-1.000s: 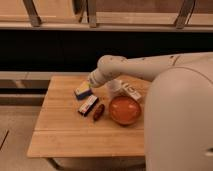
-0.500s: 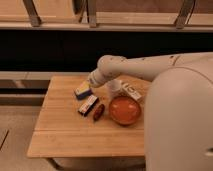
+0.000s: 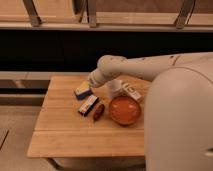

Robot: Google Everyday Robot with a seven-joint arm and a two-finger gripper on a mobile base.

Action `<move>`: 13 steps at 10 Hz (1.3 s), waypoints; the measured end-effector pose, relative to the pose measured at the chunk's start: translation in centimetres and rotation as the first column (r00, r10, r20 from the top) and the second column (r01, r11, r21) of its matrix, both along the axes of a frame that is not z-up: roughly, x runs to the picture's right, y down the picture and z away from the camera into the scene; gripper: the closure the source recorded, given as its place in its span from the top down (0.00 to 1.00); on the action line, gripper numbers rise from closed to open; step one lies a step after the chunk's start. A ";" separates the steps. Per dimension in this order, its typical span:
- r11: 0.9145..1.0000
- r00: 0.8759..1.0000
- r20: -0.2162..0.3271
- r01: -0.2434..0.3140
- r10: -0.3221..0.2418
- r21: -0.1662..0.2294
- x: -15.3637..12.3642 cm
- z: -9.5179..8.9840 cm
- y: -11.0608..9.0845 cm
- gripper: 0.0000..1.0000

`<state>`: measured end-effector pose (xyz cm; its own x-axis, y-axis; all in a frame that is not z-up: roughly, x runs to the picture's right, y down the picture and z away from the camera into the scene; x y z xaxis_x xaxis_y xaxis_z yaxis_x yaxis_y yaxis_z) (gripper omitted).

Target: Place the eraser in the ceramic cup

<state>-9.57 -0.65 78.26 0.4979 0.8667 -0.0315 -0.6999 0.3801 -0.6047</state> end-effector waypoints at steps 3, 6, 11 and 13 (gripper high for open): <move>1.000 1.000 0.000 0.000 0.000 0.000 0.0 0.0 0.0 0.80; 1.000 1.000 0.000 0.000 0.000 0.000 0.0 0.0 0.0 0.80; 0.996 0.999 0.024 -0.036 0.038 -0.085 -1.3 0.6 1.8 0.80; 0.987 0.998 0.037 -0.042 0.048 -0.157 -2.6 1.3 3.9 0.80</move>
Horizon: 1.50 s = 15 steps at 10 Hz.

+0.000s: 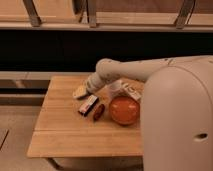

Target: Place the eraser in the ceramic cup

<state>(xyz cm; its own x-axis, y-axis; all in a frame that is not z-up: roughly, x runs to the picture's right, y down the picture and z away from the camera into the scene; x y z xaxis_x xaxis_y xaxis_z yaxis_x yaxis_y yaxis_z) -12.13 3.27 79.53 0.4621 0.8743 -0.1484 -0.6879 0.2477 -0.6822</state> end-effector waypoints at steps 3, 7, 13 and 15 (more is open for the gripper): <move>0.998 0.994 -0.105 0.000 -0.006 -0.060 0.9 2.6 0.9 0.80; 0.984 0.964 -0.252 -0.115 0.079 -0.134 1.9 5.1 0.8 0.80; 0.979 0.966 -0.244 -0.124 0.082 -0.162 1.3 5.4 1.2 0.80; 0.970 0.977 -0.212 -0.086 0.037 -0.227 -0.4 6.1 3.2 0.80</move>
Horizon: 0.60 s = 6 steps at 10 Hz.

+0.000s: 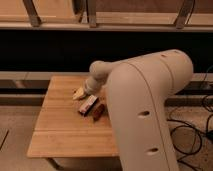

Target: Place the eraser in the ceramic cup

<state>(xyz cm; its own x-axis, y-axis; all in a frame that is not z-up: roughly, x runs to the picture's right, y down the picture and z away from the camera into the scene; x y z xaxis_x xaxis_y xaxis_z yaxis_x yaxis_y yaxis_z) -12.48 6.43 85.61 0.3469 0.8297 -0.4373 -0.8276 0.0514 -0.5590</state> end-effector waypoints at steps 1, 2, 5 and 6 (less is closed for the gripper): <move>1.000 1.000 0.005 0.009 -0.009 -0.025 -0.3 0.4 0.7 0.80; 0.998 1.000 0.003 0.022 -0.022 -0.060 -0.4 1.4 1.5 0.80; 0.995 0.999 -0.016 0.037 -0.039 -0.095 -0.4 3.0 1.7 0.80; 0.994 0.999 -0.037 0.024 -0.028 -0.102 -0.2 3.8 1.5 0.80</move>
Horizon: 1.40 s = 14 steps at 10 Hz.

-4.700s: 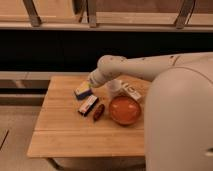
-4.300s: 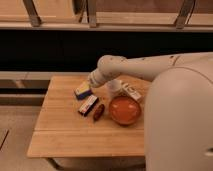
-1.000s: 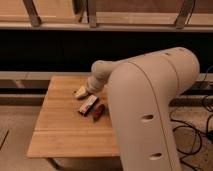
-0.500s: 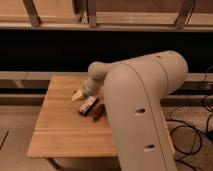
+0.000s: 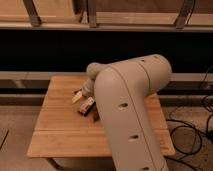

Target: Place the eraser in the ceramic cup

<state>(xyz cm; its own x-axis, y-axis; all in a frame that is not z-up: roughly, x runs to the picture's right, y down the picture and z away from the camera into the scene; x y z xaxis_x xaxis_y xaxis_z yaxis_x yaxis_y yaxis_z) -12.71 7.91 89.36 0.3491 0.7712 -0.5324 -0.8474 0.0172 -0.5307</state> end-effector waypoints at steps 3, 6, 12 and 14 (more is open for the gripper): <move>0.996 0.991 -0.099 -0.086 0.085 -0.011 1.8 1.9 -1.3 0.80; 0.986 0.965 -0.207 -0.164 0.158 -0.012 4.3 3.0 -1.8 0.80; 0.981 0.969 -0.197 -0.173 0.153 -0.089 1.4 4.5 0.2 0.80; 0.989 0.982 -0.154 -0.122 0.108 -0.080 0.0 4.3 0.0 0.66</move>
